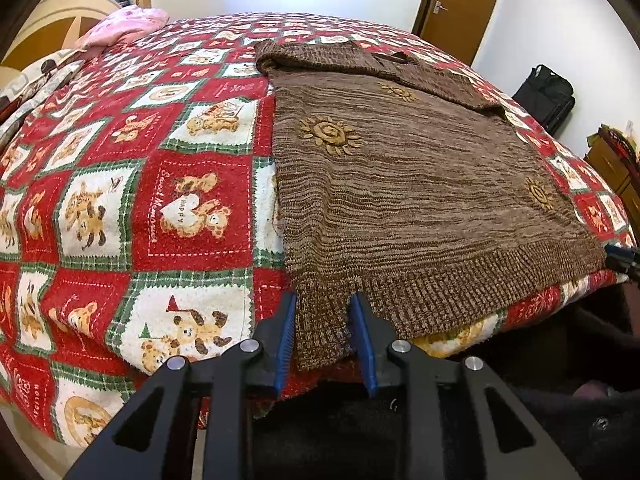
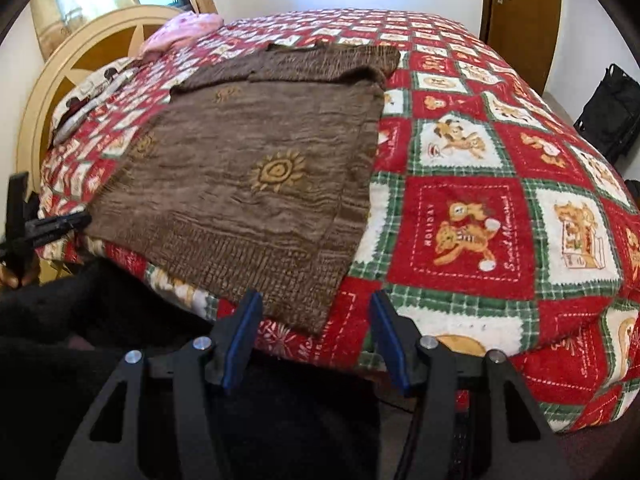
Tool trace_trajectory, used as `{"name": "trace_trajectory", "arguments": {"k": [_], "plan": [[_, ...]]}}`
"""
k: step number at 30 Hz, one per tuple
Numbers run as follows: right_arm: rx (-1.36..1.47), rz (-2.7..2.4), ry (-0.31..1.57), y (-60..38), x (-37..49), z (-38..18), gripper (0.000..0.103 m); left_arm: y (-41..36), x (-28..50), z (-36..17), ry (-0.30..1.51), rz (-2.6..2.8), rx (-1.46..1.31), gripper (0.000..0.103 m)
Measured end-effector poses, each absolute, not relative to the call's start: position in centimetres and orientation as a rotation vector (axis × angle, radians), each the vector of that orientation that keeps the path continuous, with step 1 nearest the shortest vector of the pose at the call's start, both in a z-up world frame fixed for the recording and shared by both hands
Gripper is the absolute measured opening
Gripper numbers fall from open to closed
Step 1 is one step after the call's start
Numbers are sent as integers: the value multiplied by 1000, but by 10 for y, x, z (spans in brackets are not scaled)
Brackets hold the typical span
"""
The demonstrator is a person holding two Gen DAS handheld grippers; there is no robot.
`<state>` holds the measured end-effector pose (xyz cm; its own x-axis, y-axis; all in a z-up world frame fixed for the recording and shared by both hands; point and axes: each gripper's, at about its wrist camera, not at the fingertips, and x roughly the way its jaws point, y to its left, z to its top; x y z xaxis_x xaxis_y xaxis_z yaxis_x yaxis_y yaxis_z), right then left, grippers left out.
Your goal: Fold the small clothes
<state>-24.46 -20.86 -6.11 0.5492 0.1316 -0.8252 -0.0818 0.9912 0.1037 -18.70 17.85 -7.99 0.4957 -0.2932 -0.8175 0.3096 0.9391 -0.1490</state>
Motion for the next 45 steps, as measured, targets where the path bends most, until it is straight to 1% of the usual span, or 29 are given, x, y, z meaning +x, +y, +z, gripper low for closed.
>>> {"name": "trace_trajectory", "arguments": {"k": [5,8,10,11,15,16,17,18,20,23,26,32,38,41,45], "plan": [[87,104,981,-215,-242,-64,58,180,-187,-77,989,-416,-29,29],[138,106,978,-222,-244,-65,61,178,-186,-79,995,-420,-34,29],[130,120,979,-218,-244,-64,61,177,-188,-79,990,-420,-28,29],[115,133,980,-214,-245,-64,58,176,-188,-78,988,-423,-22,29],[50,149,978,-198,-243,-67,56,173,-190,-77,987,-437,10,29],[28,144,977,-195,-242,-67,52,173,-189,-78,994,-433,18,25],[3,138,974,-192,-242,-67,35,173,-189,-80,998,-425,25,19],[0,151,984,-191,-240,-68,15,173,-189,-80,995,-414,31,17],[25,177,993,-192,-239,-69,15,175,-188,-79,1001,-404,28,9],[49,193,998,-196,-237,-69,13,177,-186,-76,1006,-405,8,6],[173,254,997,-206,-235,-66,11,182,-182,-65,1000,-432,-62,4],[383,360,910,-228,-213,-30,11,173,-160,-22,911,-491,-92,4],[478,381,844,-245,-158,1,11,156,-99,12,845,-487,-51,4],[563,337,845,-267,-123,-2,10,151,-62,13,847,-465,-44,4],[584,225,869,-292,-81,-17,10,146,-3,-12,933,-402,-65,4]]}}
